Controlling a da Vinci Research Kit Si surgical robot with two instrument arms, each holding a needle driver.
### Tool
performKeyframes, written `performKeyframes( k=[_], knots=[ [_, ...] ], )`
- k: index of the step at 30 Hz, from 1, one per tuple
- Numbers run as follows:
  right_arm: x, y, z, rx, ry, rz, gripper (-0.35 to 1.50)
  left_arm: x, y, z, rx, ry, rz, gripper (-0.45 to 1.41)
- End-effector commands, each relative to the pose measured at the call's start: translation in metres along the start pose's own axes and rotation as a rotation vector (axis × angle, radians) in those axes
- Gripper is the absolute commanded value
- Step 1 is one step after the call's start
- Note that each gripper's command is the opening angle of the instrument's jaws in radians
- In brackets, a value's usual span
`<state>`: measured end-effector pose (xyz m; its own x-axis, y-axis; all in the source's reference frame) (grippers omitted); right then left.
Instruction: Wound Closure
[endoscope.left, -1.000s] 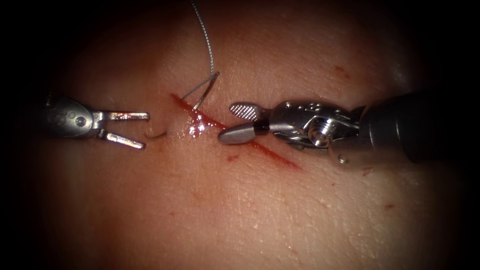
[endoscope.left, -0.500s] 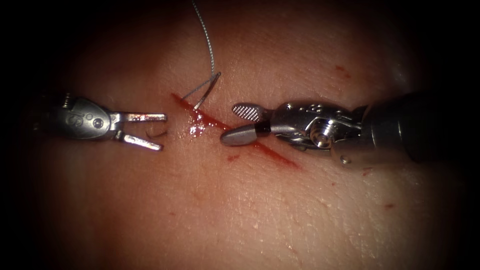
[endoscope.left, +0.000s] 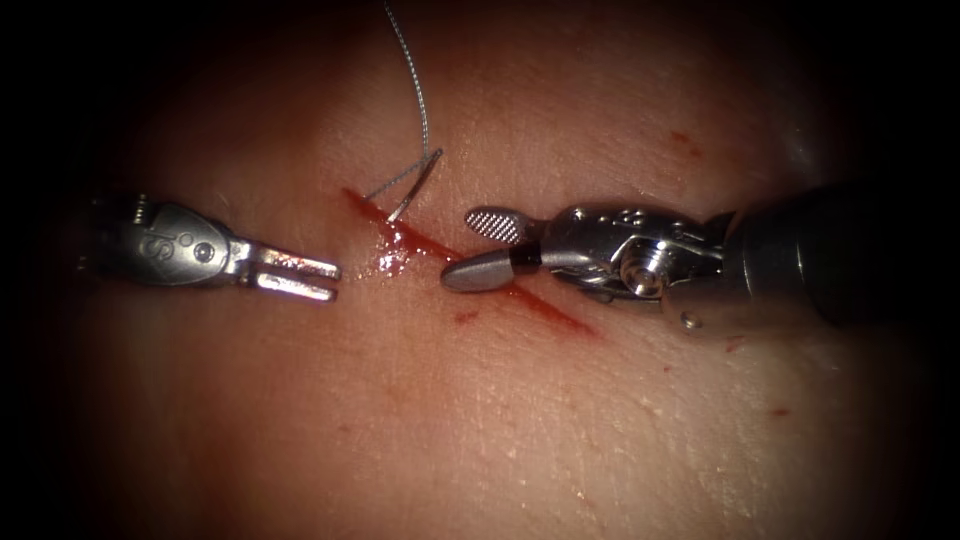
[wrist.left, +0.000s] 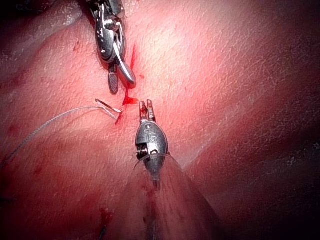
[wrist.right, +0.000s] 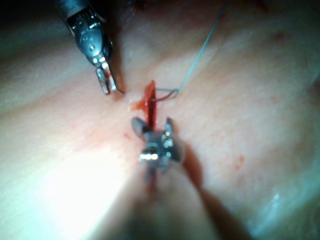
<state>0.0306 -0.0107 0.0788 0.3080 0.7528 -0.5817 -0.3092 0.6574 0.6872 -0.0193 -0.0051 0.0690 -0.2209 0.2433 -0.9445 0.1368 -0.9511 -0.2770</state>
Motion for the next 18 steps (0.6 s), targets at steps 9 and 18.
performKeyframes(
  k=[9,18],
  knots=[
    [-0.0006,-0.0007,0.0008,0.006,0.001,0.0,1.25,0.0037,0.0001,-0.0009,-0.074,-0.001,-0.207,-0.45],
    [-0.0005,-0.0009,0.0008,0.008,0.001,0.0,1.25,0.0055,0.0012,-0.0028,-0.279,-0.057,-0.538,-0.45]
  ],
)
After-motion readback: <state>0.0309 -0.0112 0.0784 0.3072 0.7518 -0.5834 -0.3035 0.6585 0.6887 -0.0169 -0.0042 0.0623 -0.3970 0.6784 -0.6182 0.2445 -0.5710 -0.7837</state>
